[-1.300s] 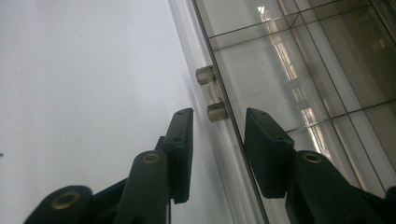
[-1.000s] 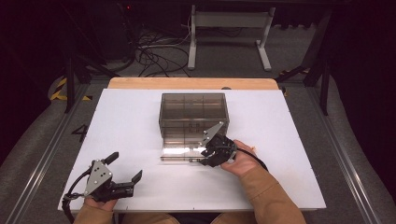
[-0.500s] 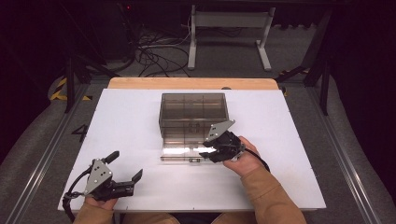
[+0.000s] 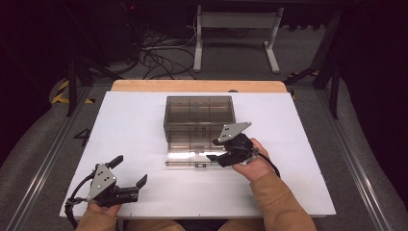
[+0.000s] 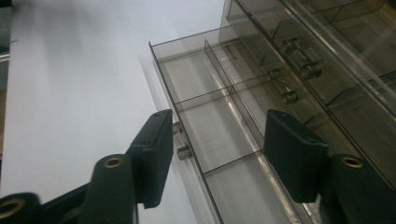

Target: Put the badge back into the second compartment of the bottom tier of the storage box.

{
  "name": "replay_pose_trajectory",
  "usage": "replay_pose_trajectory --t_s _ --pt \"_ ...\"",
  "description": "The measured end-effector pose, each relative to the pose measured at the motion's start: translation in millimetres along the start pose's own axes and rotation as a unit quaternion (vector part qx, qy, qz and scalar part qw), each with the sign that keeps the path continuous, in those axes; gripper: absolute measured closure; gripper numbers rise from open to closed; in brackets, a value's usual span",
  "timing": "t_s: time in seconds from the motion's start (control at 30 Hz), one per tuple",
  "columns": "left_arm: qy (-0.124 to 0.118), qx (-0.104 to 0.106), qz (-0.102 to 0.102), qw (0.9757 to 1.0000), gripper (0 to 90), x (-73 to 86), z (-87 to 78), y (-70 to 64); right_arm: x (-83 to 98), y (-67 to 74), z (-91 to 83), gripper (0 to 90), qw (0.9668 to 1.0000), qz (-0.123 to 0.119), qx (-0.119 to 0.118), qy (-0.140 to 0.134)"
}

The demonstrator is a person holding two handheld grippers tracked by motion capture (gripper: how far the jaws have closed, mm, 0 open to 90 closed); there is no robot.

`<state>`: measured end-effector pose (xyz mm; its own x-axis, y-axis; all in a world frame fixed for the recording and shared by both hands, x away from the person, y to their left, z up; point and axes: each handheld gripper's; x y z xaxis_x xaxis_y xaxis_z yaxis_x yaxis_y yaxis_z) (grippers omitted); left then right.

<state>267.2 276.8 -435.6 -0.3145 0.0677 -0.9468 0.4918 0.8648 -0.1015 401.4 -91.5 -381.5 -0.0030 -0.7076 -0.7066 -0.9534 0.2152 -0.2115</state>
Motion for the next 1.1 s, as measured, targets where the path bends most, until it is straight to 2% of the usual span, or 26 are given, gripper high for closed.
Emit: replay_pose_trajectory --t_s 0.07,0.17,0.3,0.5,0.83,0.97,1.1 --pt "-0.001 0.0 -0.001 1.0 2.6 0.0 0.0 0.1 0.5 -1.1 -3.6 37.6 1.0 0.003 0.003 -0.006" --pt "0.0 0.001 -0.001 1.0 2.6 0.0 0.3 0.3 1.2 -2.3 -10.0 28.5 0.9995 0.006 0.023 -0.021" --pt "-0.001 0.0 -0.001 1.0 2.6 -0.2 0.2 0.1 3.8 -5.7 -16.2 13.6 0.9983 0.026 0.042 -0.03" --pt "-0.001 -0.001 0.001 1.0 2.6 -0.4 0.2 -0.1 6.6 -7.6 -20.7 6.9 0.9974 0.035 0.057 -0.029" --pt "0.0 0.002 -0.004 1.0 2.6 -0.3 0.4 0.3 14.4 -13.6 -39.0 7.3 0.9949 0.051 0.077 -0.039" --pt "-0.001 0.0 -0.006 1.0 2.6 -0.4 0.2 1.5 18.8 -13.7 -45.8 11.5 0.9943 0.052 0.085 -0.037" --pt "-0.001 0.0 -0.006 1.0 2.6 -0.4 0.4 1.6 26.3 -12.3 -54.1 16.5 0.9918 0.06 0.106 -0.038"
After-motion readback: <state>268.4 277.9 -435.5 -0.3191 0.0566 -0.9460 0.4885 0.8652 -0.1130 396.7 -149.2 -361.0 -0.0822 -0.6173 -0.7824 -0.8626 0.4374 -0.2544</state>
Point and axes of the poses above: each handheld gripper's, and its own axes: z roughly forward along the jaws, x roughly out of its underside, y roughly to its left, and after that the axes turned 10 degrees about -z, right-handed
